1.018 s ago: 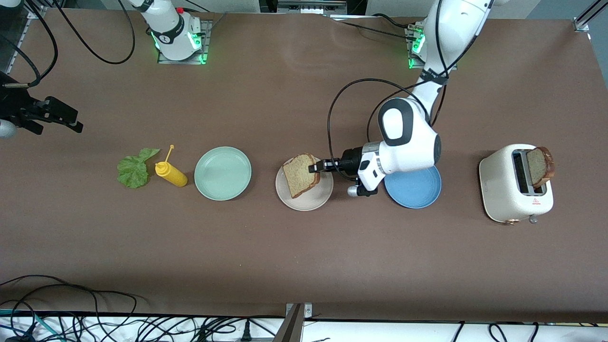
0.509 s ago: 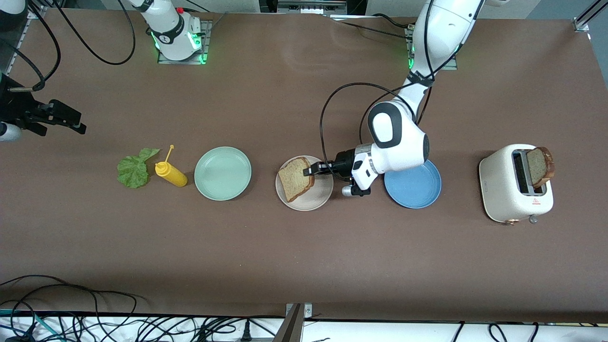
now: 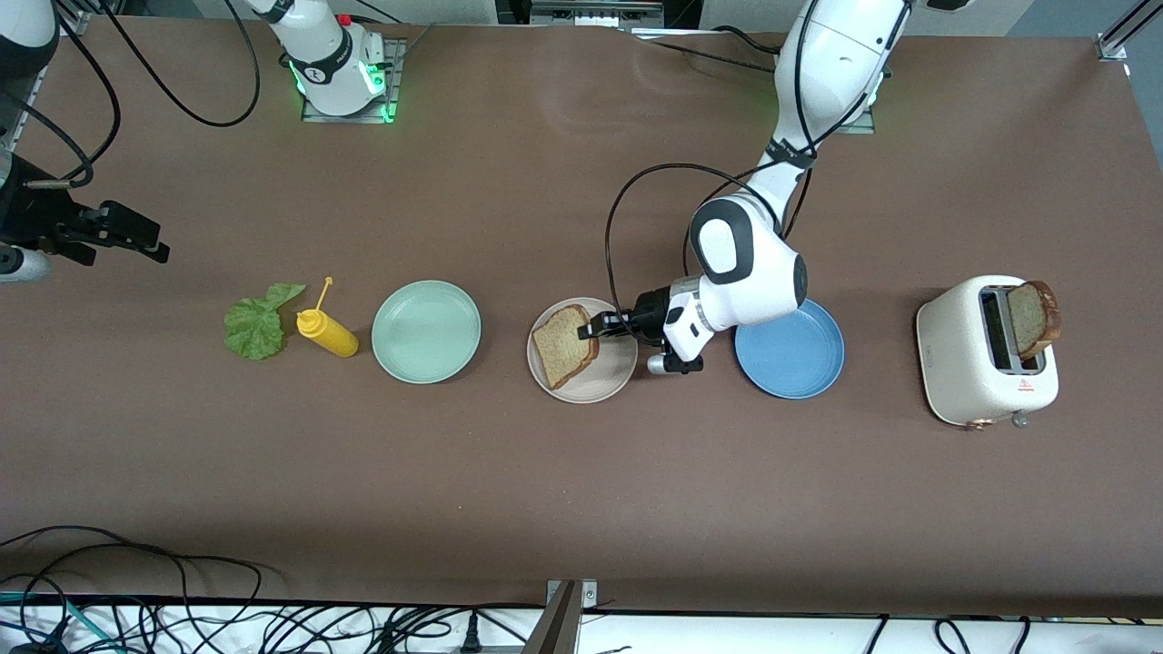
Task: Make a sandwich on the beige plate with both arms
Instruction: 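Lower the bread onto the beige plate and open the left gripper, then grasp the lettuce with the right gripper while the left gripper withdraws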
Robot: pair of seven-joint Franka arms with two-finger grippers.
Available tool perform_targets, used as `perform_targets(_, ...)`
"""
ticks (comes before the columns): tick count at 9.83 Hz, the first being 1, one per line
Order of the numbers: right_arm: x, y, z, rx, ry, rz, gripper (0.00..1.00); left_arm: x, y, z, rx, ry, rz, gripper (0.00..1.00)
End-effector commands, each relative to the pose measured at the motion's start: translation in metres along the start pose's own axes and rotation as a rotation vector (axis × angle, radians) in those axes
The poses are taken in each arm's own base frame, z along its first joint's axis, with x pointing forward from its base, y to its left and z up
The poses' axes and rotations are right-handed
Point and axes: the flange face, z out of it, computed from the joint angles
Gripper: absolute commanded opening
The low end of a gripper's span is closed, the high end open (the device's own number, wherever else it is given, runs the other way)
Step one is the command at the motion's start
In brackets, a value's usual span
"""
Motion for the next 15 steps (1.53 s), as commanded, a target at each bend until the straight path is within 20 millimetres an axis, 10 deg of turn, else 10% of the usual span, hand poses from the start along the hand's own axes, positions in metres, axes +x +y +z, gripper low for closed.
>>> perform_targets(1, 0.005, 0.013, 0.014, -0.002, -0.024, 0.015, 1.0, 0.001, -0.006, 0.003, -0.004, 0.017, 0.088, 0.66)
perform_targets(2, 0.01, 0.014, 0.028, -0.002, -0.046, 0.016, 1.0, 0.001, -0.012, 0.006, 0.003, 0.015, 0.137, 0.96)
perform_targets(3, 0.012, 0.015, 0.036, -0.002, -0.06, 0.016, 1.0, 0.001, -0.014, 0.005, 0.007, 0.016, 0.137, 1.0)
perform_targets(6, 0.021, 0.016, 0.084, -0.079, -0.123, -0.002, 1.0, 0.004, -0.019, -0.001, 0.031, 0.054, 0.131, 1.0)
perform_targets(12, -0.028, 0.031, 0.284, -0.121, -0.13, 0.058, 1.0, 0.002, -0.012, -0.038, 0.123, 0.075, 0.203, 1.0)
perform_targets(15, -0.026, 0.05, 0.347, -0.146, -0.145, 0.08, 1.0, 0.007, -0.005, -0.058, 0.209, 0.055, 0.247, 1.0)
